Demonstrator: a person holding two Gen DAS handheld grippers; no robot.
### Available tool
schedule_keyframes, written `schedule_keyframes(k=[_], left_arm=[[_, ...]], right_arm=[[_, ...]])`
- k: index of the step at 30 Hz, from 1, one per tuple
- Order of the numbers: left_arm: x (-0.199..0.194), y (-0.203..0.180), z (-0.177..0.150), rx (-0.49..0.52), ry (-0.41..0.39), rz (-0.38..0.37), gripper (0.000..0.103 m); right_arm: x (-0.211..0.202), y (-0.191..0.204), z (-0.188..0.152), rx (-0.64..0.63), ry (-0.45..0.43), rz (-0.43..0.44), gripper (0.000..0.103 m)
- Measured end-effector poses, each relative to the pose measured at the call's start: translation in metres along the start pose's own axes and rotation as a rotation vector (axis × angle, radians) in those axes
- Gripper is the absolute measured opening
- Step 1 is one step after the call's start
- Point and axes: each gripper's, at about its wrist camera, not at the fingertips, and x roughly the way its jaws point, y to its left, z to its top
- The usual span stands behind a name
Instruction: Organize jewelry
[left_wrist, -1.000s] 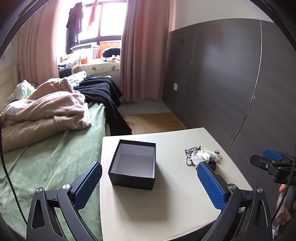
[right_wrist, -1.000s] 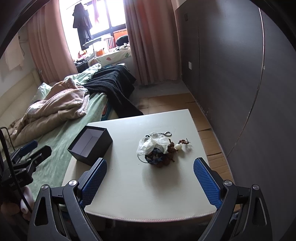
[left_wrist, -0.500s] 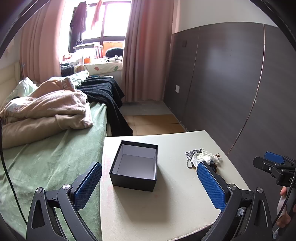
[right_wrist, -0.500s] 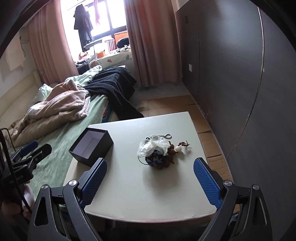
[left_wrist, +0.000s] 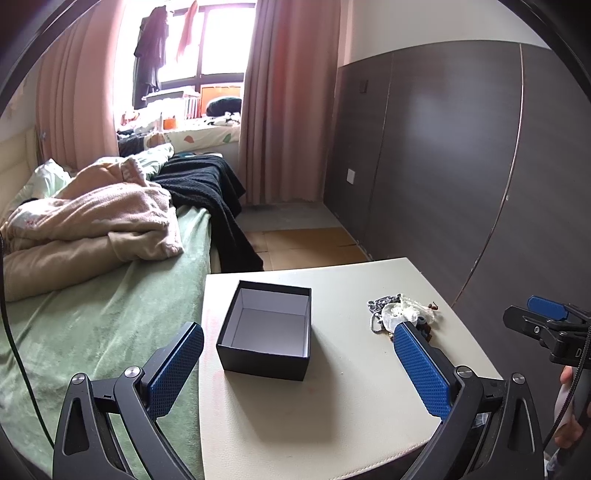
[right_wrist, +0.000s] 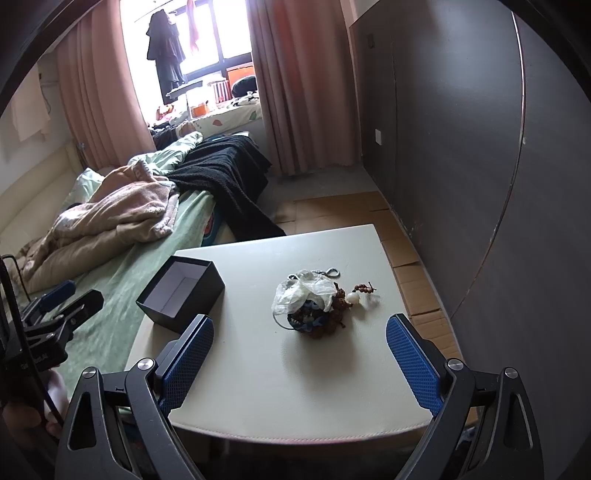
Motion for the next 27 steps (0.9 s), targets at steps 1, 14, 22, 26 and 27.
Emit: schedule_keyframes(k=[1,14,22,26,27], left_arm=[[0.000,0.000,0.000,0.001,0.000,0.001,0.102],[0.004,0.001,0.002,-0.026,0.008,-0.012,0.102],[0.023,-0.007,0.008,-0.072,0.028,-0.073,0.102],[0.036,-0.021,0.008,-0.061,0.038,-0.100,0.102],[0.039,-0.024,0.008,-0.060,0.042,-0.107,0.101]], right_arm=[[0.000,0.000,0.000,0.001,0.000,0.001,0.095],[0.002,0.002,0.001,0.001,-0.003,-0.006,0.095],[0.008,-0.017,0.009,0.076,0.009,0.008,0.095],[0.014,-0.043,0.012,0.177,0.021,-0.022,0.095],[0.016,-0.050,0.013,0.210,0.027,-0.023,0.095]])
